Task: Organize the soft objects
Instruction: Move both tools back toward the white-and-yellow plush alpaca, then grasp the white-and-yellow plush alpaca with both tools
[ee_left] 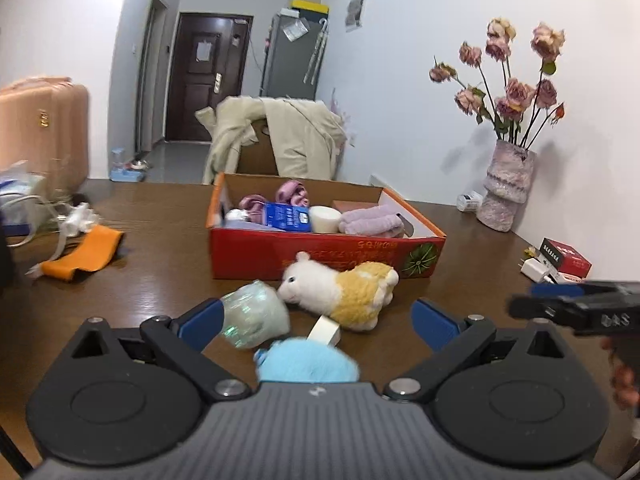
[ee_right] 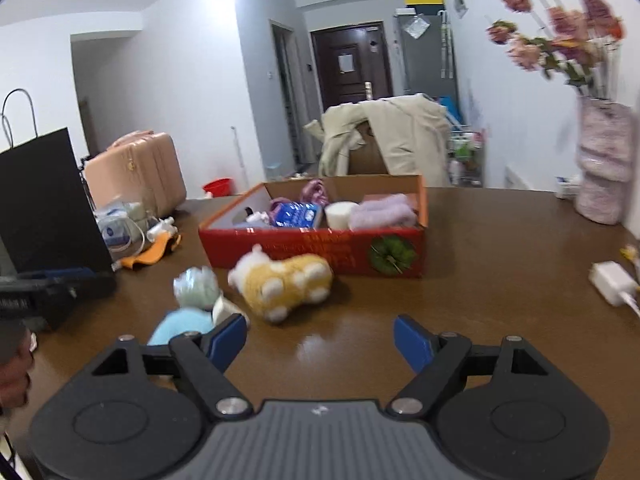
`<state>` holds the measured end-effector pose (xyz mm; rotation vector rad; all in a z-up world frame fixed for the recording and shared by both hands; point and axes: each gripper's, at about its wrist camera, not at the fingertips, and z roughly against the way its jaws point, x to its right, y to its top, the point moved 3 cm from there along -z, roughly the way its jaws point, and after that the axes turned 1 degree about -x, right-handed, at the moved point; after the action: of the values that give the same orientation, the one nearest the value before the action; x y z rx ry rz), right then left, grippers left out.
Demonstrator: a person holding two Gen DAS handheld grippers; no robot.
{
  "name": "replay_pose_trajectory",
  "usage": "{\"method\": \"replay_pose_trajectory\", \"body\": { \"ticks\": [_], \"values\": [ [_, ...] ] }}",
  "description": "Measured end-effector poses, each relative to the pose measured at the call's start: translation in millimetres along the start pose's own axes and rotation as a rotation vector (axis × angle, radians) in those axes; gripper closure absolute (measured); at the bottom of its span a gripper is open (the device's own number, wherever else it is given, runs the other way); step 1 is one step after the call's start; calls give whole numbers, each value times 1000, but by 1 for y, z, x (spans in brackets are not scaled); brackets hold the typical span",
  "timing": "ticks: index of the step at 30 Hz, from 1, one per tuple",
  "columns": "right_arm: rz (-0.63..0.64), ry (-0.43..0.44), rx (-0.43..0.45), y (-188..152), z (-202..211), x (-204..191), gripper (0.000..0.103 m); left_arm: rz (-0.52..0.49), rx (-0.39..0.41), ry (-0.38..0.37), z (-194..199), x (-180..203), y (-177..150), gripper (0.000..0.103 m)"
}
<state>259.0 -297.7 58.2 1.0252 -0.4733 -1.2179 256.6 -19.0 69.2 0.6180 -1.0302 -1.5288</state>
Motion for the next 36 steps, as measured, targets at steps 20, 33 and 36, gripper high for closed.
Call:
{"method": "replay_pose_trajectory", "body": {
  "ticks": [20, 33, 36],
  "values": [
    [-231, 114, -161, -6, -80, 48, 72, 81, -325, -387, -163, 14, 12, 47],
    [-152, 155, -52, -33, 10, 12, 72, -18, -189, -298, -94, 21, 20, 31],
    [-156, 8, -27, -27, -13, 38, 72, -46, -205, -351, -73, 35, 3, 30]
  ]
}}
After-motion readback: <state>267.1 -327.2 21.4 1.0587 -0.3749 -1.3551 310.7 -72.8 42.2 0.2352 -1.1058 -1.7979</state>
